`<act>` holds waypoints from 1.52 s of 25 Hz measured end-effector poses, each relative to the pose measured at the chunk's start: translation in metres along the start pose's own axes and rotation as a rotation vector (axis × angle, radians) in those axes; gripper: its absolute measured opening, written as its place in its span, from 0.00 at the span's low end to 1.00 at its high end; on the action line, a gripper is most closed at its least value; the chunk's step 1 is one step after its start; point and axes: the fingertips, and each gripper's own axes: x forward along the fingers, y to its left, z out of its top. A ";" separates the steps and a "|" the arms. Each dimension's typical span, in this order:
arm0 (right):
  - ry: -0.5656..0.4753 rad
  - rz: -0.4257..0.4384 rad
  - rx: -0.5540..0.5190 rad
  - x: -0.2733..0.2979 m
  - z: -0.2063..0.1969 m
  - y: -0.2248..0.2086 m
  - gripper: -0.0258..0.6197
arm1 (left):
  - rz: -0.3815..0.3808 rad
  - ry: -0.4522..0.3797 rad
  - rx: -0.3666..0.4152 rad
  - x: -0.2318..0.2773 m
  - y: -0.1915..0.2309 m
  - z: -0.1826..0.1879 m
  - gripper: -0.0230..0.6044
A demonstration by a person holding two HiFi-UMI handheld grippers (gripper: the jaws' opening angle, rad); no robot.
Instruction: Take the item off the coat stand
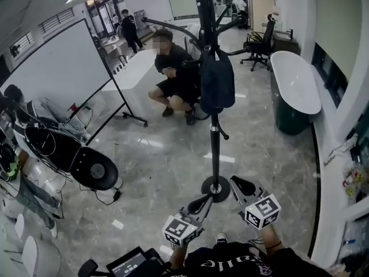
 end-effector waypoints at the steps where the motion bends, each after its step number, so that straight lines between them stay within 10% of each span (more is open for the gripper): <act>1: -0.007 0.004 -0.008 0.004 0.006 -0.007 0.07 | 0.003 0.005 -0.005 0.004 0.002 -0.002 0.04; 10: -0.097 -0.003 -0.128 0.051 0.080 -0.059 0.09 | 0.001 0.039 -0.017 0.027 0.026 -0.010 0.04; 13: -0.118 -0.004 -0.175 0.069 0.106 -0.068 0.23 | -0.023 0.046 -0.016 0.032 0.040 -0.010 0.04; 24: -0.250 -0.190 -0.230 0.124 0.200 -0.112 0.38 | -0.162 0.069 0.007 0.050 0.098 0.010 0.04; 36: -0.225 -0.272 -0.167 0.182 0.204 -0.144 0.37 | -0.254 0.068 0.001 0.059 0.127 0.013 0.04; 38: -0.215 -0.271 -0.220 0.183 0.206 -0.139 0.20 | -0.262 0.064 -0.005 0.060 0.131 0.014 0.04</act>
